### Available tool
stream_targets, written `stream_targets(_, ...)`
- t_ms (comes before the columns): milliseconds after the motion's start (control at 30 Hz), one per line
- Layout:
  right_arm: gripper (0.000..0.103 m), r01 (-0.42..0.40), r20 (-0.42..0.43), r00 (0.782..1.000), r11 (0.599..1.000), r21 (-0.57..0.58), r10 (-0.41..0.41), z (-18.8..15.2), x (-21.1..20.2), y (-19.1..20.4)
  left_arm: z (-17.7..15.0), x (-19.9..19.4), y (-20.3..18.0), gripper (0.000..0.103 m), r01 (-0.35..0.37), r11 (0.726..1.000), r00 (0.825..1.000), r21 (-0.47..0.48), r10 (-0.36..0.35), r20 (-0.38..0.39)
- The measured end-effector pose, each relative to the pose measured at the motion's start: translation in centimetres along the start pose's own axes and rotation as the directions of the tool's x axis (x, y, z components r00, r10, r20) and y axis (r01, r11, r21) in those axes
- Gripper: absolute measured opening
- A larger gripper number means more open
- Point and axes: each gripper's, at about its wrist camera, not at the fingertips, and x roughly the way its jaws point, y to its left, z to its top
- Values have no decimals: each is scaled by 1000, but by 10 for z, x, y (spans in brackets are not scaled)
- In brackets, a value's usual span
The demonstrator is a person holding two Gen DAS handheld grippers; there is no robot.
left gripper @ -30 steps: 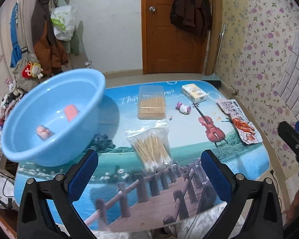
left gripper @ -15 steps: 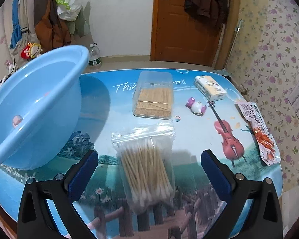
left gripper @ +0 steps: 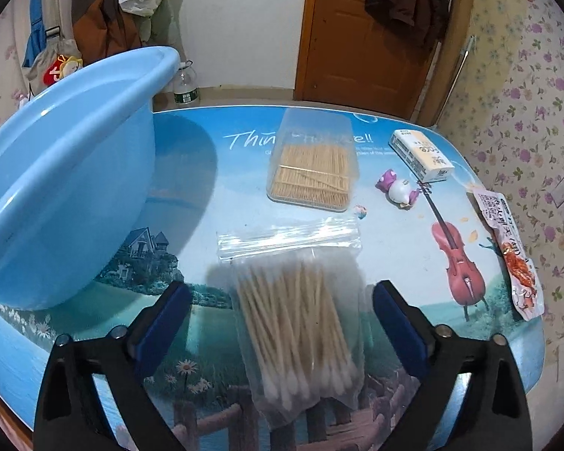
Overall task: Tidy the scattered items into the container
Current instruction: 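Grasp the bag of cotton swabs with the left tool, then lift the cotton swab bag with the left tool toward the basin, then grasp the pink Hello Kitty figure with the right tool while the left tool holds the swab bag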
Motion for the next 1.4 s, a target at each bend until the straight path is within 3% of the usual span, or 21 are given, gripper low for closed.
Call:
stream_targets(67, 103, 0, -1, 1000, 1000, -2, 0, 0, 0, 1, 0, 0, -1, 81, -18, 1000, 1000, 10, 18, 10)
stream_targets(167, 103, -2, -6, 1000, 1000, 1, 2, -1, 1, 1, -1, -1, -2, 70, -52, 998, 998, 31, 51, 23)
stream_targets(467, 103, -7, -6, 1000, 1000, -23, 7, 1, 6, 8, -3, -9, -7, 39, -22, 994, 998, 103, 16, 60)
stream_targets(767, 103, -19, -11, 1000, 999, -28, 18, 8, 11, 12, -1, -18, 1, 34, 21, 995, 998, 94, -27, 63)
stream_targets(933, 102, -34, -11, 999, 996, -86, 34, 17, 20, 19, -3, -31, 5, 34, 28, 994, 995, 108, -38, 88)
stream_targets(1200, 87, -130, -108, 988, 969, -212, 109, 38, 56, 47, -10, -48, 16, 34, 51, 994, 994, 96, -60, 93)
stream_targets(1333, 78, -231, -186, 964, 943, -241, 189, 47, 80, 63, -11, -51, 21, 34, 59, 995, 994, 86, -66, 91)
stream_targets(1400, 73, -241, -223, 957, 934, -264, 184, 48, 95, 72, -12, -51, 24, 34, 63, 995, 994, 78, -69, 88)
